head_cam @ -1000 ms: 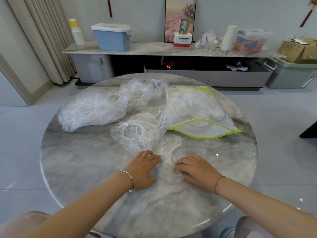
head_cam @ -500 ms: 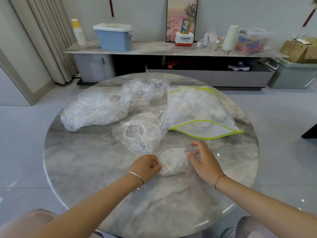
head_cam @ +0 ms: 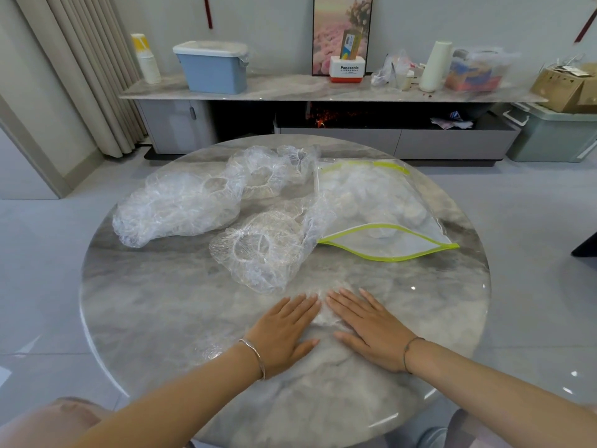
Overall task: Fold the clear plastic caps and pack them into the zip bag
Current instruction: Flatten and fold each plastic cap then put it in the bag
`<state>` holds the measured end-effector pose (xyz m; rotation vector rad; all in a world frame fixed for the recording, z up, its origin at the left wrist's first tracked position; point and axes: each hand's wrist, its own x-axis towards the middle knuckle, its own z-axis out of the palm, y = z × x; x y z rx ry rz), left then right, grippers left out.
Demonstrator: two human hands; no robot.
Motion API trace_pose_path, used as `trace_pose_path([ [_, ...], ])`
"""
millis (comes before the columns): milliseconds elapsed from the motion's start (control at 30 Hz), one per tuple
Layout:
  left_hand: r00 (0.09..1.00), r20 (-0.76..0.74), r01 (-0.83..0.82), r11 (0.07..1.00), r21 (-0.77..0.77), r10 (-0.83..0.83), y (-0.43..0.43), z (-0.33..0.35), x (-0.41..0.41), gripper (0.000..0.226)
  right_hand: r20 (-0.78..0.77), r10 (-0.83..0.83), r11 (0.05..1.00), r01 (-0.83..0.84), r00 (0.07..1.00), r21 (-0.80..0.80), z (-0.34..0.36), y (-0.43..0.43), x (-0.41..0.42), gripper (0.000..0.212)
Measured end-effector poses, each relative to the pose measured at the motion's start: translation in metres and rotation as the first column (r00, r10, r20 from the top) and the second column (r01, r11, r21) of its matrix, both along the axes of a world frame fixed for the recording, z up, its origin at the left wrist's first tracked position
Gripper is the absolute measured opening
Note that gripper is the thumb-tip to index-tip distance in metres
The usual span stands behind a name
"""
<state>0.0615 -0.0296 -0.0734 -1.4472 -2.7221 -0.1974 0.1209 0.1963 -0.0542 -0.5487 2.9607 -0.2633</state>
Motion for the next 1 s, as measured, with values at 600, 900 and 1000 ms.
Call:
trace_pose_path([
  [600, 0.982, 0.101, -0.173, 0.979, 0.110, 0.162, 0.013, 0.034, -0.018, 0.024, -0.097, -0.242, 0.908, 0.190, 0.966, -0.373, 0.009, -0.006, -0.011, 0.028],
  [900, 0.799, 0.528, -0.421, 0.895, 0.149, 0.288, 0.006, 0.041, -0.014, 0.026, 0.306, -0.398, 0.567, 0.494, 0.865, -0.660, 0.016, -0.011, -0.015, 0.013],
  [1000, 0.858, 0.375, -0.420, 0.900, 0.116, 0.352, 0.005, 0.043, -0.008, 0.018, 0.324, -0.425, 0.554, 0.526, 0.845, -0.645, 0.016, -0.012, -0.018, 0.018],
])
